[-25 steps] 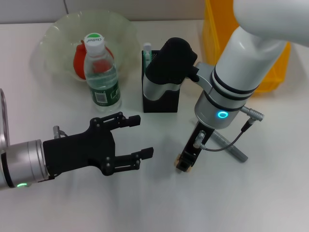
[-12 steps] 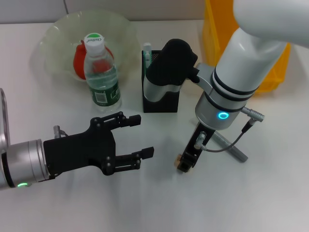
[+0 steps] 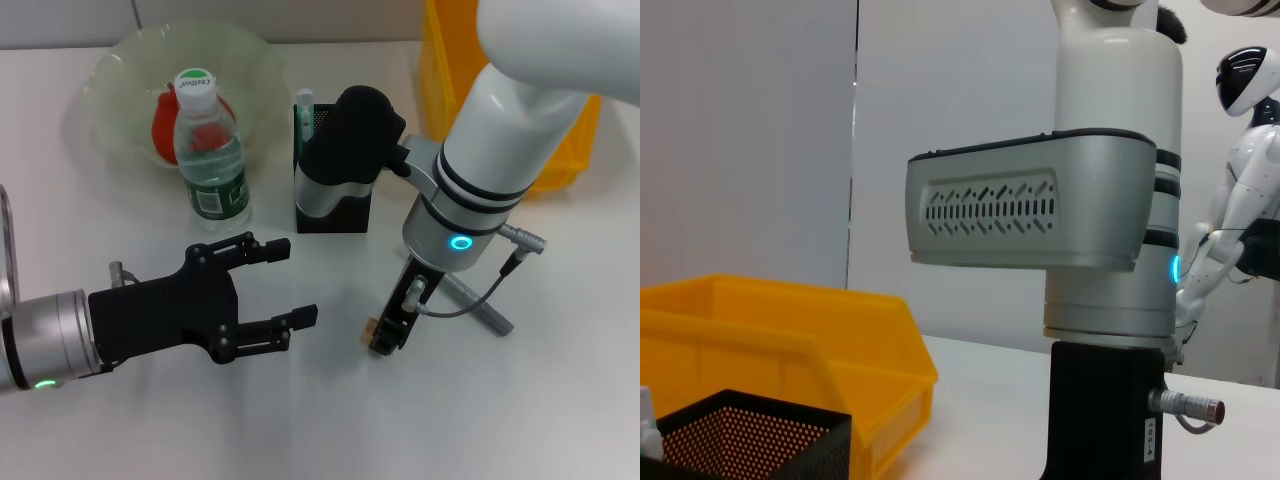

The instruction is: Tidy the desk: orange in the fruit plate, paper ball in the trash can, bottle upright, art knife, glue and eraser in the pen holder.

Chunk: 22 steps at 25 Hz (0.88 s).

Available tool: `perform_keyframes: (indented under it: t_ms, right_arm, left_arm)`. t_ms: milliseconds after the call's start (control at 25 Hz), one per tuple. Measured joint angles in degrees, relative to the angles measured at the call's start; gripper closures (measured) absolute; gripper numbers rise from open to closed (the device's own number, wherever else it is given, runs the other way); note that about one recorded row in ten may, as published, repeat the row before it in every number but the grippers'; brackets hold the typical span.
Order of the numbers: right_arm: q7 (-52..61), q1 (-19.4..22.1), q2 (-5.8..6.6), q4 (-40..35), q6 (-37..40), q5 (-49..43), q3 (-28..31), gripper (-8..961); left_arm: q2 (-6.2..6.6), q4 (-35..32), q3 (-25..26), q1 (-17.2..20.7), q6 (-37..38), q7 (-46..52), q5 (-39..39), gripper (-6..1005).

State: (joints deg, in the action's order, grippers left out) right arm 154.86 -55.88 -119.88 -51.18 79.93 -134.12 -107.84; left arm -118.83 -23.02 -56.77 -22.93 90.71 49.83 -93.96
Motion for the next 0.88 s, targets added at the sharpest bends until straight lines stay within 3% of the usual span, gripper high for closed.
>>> perform_keyframes:
  t_ms: [320, 760, 880]
  right_arm:
    - [0.5, 3.2, 0.43, -6.8, 1.6, -1.0, 2.8, 689]
    - [0.5, 16.7, 0.54, -32.1, 5.5, -11.3, 17.9, 676]
    - [-0.5, 19.0, 0.5, -35.1, 3.7, -10.8, 22.0, 673]
  left_arm:
    - [0.0, 0.0, 0.0, 0.2, 0.0, 0.0, 0.0, 216]
    - [0.01, 0.3, 0.0, 0.4, 0.0, 0.0, 0.0, 216]
    - [0.01, 0.6, 0.0, 0.4, 0.0, -0.3, 0.0, 216]
